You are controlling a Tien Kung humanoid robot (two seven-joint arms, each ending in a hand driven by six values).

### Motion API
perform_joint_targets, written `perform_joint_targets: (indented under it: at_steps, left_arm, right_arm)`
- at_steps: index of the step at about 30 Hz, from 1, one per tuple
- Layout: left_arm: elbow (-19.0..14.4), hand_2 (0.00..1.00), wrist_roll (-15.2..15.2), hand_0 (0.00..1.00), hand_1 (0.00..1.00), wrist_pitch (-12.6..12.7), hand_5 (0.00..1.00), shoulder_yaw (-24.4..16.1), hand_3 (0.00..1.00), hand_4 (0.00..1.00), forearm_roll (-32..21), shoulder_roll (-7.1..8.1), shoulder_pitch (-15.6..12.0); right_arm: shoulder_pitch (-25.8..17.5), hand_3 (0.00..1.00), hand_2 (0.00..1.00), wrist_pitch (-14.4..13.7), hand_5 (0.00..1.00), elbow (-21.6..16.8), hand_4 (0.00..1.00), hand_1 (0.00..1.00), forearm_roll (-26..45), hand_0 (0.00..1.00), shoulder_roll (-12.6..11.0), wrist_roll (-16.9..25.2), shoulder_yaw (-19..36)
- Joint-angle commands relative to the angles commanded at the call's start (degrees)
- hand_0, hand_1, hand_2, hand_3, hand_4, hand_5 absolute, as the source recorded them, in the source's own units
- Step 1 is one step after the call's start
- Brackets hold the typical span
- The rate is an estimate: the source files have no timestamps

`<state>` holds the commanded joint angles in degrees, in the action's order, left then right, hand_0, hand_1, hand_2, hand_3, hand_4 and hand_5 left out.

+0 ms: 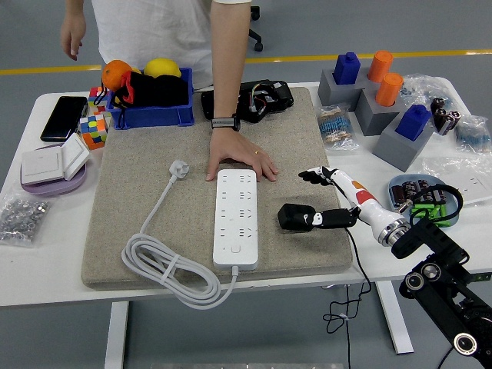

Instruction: Press the white button,pick up the black plug,place it near the board,insert it into the board

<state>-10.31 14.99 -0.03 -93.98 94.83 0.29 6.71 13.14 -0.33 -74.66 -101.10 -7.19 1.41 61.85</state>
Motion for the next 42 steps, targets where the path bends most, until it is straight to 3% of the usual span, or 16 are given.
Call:
perform_joint_targets:
  at_steps: [11,13,23,24,35,36,41,42]
  left_arm:
    - [0.00,0.512,0.08,0.466,0.496,-0.05,0.260,0.00,0.579,0.593,0.20,0.03,-0.19]
    - [0.00,0.513,0.07,0.466,0.496,-0.04,0.259,0.01,0.579,0.593,0.19,0.01,-0.13]
    - [0.00,0.512,-0.01,0.466,0.498,-0.02,0.259,-0.11,0.579,0.593,0.18,-0.01,-0.17]
    - [0.00,0.513,-0.01,0.466,0.496,-0.01,0.260,-0.12,0.579,0.593,0.18,-0.02,-0.16]
    - [0.00,0.513,-0.03,0.466,0.496,0.00,0.259,-0.20,0.578,0.593,0.19,-0.08,-0.18]
    - [0.00,0.512,-0.03,0.467,0.498,0.00,0.259,-0.19,0.578,0.593,0.20,-0.08,-0.18]
    - [0.00,0.512,-0.05,0.467,0.498,-0.01,0.259,-0.13,0.578,0.593,0.17,-0.07,-0.09]
    - [0.00,0.512,-0.04,0.466,0.496,-0.01,0.259,-0.23,0.578,0.593,0.27,-0.08,-0.07]
  right_arm:
    - [2.34,0.757,0.749,-0.20,0.181,5.77,0.963,0.770,0.01,0.818,0.42,1.78,-3.09]
    - [2.65,0.717,0.727,-0.52,0.164,6.51,0.962,0.754,-0.09,0.810,0.42,2.48,-3.53]
    - [3.26,0.666,0.695,-1.78,0.130,8.03,0.945,0.727,-0.10,0.784,0.38,4.86,-4.78]
    - [3.30,0.636,0.657,-1.80,0.095,8.14,0.904,0.687,-0.07,0.715,0.38,4.87,-4.96]
    - [3.68,0.632,0.648,-2.34,0.087,9.22,0.885,0.682,0.68,0.704,0.44,5.26,-6.36]
    - [3.69,0.623,0.615,-2.41,0.050,9.27,0.834,0.640,0.71,0.609,0.44,5.30,-6.44]
    - [3.77,0.623,0.615,-3.09,0.050,9.62,0.834,0.640,0.73,0.609,0.41,5.73,-6.75]
    - [3.79,0.611,0.554,-3.23,0.004,9.67,0.769,0.549,0.73,0.534,0.38,5.86,-6.76]
